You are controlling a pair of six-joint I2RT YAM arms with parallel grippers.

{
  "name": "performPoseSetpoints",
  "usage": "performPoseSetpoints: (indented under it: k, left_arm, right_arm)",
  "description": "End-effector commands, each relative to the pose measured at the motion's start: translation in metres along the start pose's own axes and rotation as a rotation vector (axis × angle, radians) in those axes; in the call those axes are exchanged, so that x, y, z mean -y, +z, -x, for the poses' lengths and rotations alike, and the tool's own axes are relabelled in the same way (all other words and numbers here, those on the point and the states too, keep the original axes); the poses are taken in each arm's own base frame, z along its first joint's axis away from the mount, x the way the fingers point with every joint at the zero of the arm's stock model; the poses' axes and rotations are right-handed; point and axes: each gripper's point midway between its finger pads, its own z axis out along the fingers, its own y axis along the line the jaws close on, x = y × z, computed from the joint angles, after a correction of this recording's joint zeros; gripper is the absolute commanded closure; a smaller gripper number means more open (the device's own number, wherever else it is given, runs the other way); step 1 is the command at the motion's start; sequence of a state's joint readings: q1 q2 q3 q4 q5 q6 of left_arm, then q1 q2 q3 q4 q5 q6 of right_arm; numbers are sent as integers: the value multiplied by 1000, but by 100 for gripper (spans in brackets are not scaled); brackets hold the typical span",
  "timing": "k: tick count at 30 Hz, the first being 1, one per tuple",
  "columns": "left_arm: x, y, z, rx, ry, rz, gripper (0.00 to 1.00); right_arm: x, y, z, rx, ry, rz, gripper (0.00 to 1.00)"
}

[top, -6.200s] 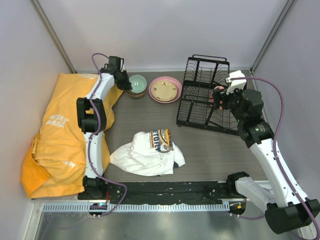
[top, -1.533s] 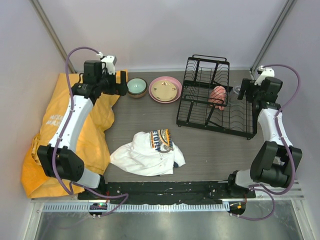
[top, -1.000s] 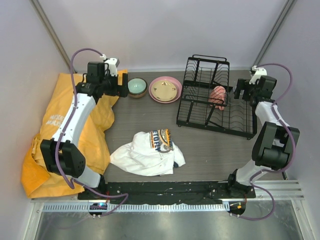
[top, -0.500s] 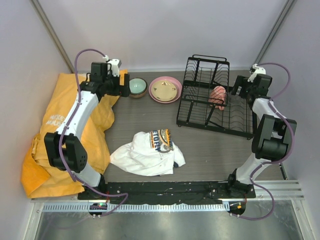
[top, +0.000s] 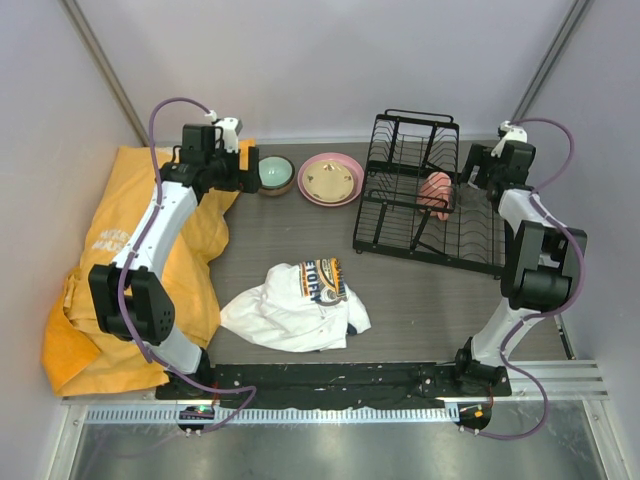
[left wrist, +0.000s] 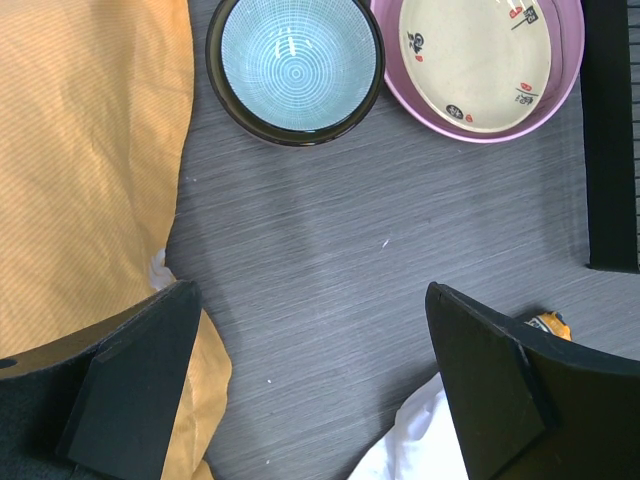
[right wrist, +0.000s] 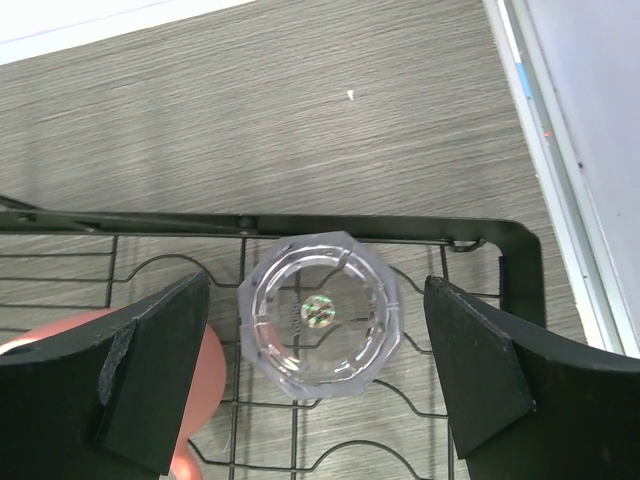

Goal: Unload the mixed dishes from the dish rack
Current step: Pick up the cup from the dish rack.

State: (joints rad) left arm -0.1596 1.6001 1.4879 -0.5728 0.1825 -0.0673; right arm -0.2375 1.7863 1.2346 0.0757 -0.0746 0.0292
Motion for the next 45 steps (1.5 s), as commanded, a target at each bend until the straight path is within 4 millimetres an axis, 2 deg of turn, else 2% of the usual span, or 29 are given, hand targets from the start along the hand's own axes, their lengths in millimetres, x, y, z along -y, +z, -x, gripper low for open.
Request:
performPoseSetpoints:
  k: [1, 8, 24, 29, 35, 40, 45]
  left_arm:
    - [1, -1, 16, 61, 15, 3, 0]
    - [1, -2, 15, 58, 14, 4, 0]
    - [1, 1, 10, 47, 14, 3, 0]
    - [-1, 1, 9, 49, 13, 7, 0]
    - [0, 2, 9, 47, 13, 8, 0]
    - [0, 3, 7, 43, 9, 3, 0]
    - [1, 4, 4, 37, 8, 0, 0]
  right_arm:
    - [6, 2, 38, 102, -6, -44, 8]
    - [7, 10, 30, 82, -17, -50, 8]
    - [3, 16, 20, 57, -91, -42, 9]
    - [4, 21, 11, 37, -105, -45, 9]
    - [5, 23, 11, 38, -113, -49, 10]
    - [5, 22, 11, 40, -118, -48, 16]
    - [4, 20, 13, 43, -121, -48, 29]
